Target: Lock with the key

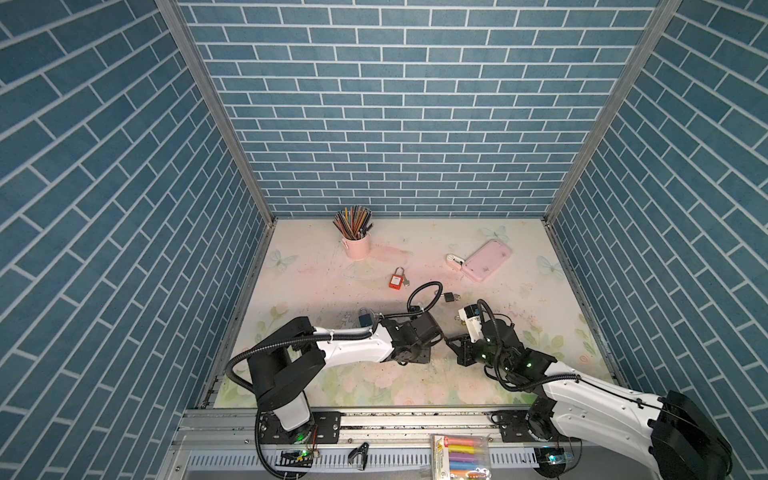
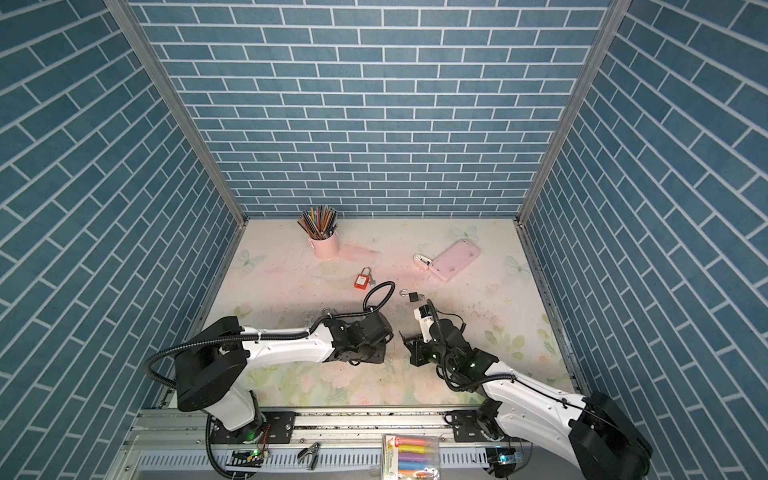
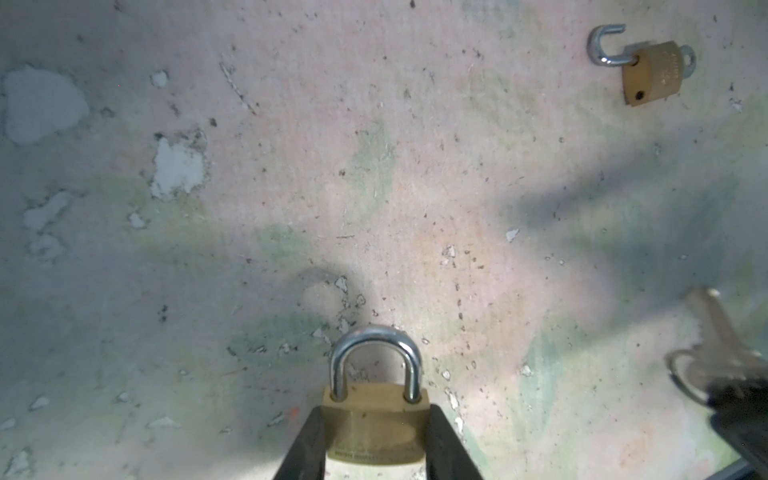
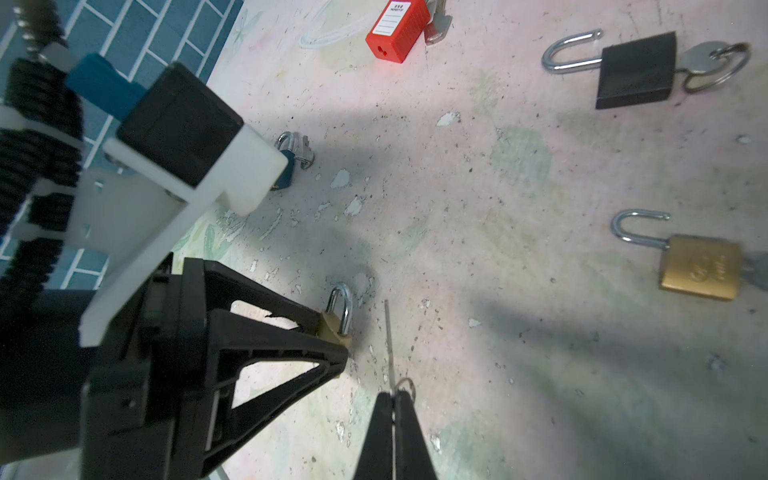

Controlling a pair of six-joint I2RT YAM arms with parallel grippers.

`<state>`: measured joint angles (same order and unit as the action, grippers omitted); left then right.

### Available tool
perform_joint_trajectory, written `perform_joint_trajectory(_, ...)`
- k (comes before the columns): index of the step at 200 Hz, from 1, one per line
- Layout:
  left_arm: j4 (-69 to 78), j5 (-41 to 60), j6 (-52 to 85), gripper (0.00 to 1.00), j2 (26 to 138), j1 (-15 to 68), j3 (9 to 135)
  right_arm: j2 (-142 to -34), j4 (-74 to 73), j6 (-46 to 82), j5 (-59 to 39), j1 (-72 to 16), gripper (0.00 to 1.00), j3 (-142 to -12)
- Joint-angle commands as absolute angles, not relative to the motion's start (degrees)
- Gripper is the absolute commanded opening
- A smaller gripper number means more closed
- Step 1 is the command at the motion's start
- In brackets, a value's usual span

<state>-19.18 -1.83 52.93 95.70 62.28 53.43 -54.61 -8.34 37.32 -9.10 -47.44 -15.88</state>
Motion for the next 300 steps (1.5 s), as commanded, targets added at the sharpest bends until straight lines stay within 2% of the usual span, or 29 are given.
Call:
perform_joint_trajectory(1, -20.5, -2.8, 52.4, 0.0, 96.5, 62.3, 54.6, -55.6, -9.8, 39.0, -9.6, -47.2, 0.0, -15.6)
perform_joint_trajectory(26, -20.7, -2.9, 52.1, 0.02, 96.8, 61.9, 54.2, -56.3, -9.7, 38.8, -9.9, -47.2, 0.0, -16.0)
perform_joint_trajectory(82, -20.1, -3.0, 51.3, 0.28, 96.1, 60.8, 52.8, -57.1, -10.1, 38.8, -10.0, -47.2, 0.0, -16.3)
perform_joint_trajectory(144, -19.1, -2.7, 49.7, 0.4, 95.2, 59.0, 51.8, -58.9, -10.2, 38.6, -10.9, -47.2, 0.0, -17.0)
perform_joint_trajectory(180, -17.7, -2.1, 48.6, 0.54, 94.4, 58.5, 51.2, -59.7, -10.5, 38.5, -11.0, -47.2, 0.0, -17.5)
perform_joint_trajectory(202, -17.7, -2.4, 47.6, 0.57, 92.8, 57.8, 51.3, -60.3, -10.5, 38.5, -11.3, -47.2, 0.0, -17.8)
perform_joint_trajectory(260, -13.3, -5.5, 40.2, 0.62, 78.9, 49.9, 49.2, -62.9, -9.4, 40.2, -15.8, -47.2, 0.0, -20.2)
perform_joint_trajectory(300, -4.6, -8.0, 35.5, 0.71, 66.2, 42.6, 44.0, -67.3, -6.5, 42.6, -21.0, -47.2, 0.0, -23.4)
